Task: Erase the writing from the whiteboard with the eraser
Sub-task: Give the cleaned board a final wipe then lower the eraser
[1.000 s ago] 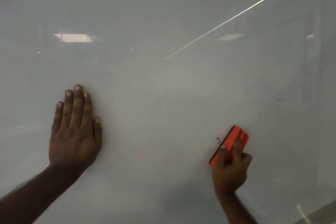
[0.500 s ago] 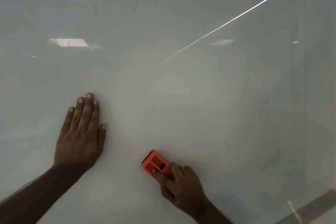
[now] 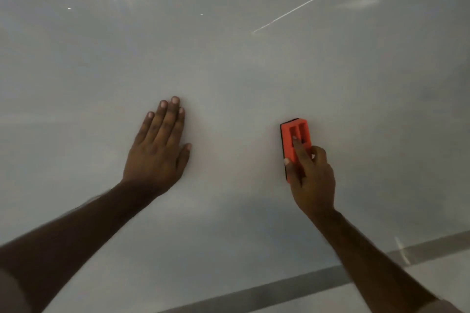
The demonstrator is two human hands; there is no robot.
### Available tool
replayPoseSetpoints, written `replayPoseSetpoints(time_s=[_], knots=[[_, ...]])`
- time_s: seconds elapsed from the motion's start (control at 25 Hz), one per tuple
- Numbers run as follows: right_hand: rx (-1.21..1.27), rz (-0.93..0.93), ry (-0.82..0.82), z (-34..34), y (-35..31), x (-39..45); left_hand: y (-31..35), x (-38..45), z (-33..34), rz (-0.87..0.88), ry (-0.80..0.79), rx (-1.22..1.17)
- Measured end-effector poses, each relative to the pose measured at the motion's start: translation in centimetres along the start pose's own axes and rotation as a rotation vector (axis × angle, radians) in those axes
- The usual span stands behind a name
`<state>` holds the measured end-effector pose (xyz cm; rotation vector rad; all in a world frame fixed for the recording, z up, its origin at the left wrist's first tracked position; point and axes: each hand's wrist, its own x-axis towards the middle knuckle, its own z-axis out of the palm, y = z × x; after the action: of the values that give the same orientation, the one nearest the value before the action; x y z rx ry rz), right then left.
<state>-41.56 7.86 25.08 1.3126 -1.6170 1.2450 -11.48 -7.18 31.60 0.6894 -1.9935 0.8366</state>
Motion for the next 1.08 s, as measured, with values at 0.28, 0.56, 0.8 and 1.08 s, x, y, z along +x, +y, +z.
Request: replayPoseSetpoints(time_s=[0.28, 0.56, 0.8, 1.08], knots=[[0.075, -0.609, -0.532, 4.4, -9.1, -13.2, 2.4, -16.8, -0.7, 0.158, -0.387, -0.292], [0.121, -0.671, -0.675, 8.5, -15.4, -19.5, 1.1, -27.2, -2.1, -0.073, -0.662, -0.374], [0.065, -0.489, -0.822, 11.5, -18.6, -25.1, 0.2, -32.6, -0.5, -0.242, -0.773, -0.406], [0.011, -0.309, -0.99, 13.5, -19.8, -28.4, 1.1, -35.5, 1.9, -0.362, -0.937, -0.442]])
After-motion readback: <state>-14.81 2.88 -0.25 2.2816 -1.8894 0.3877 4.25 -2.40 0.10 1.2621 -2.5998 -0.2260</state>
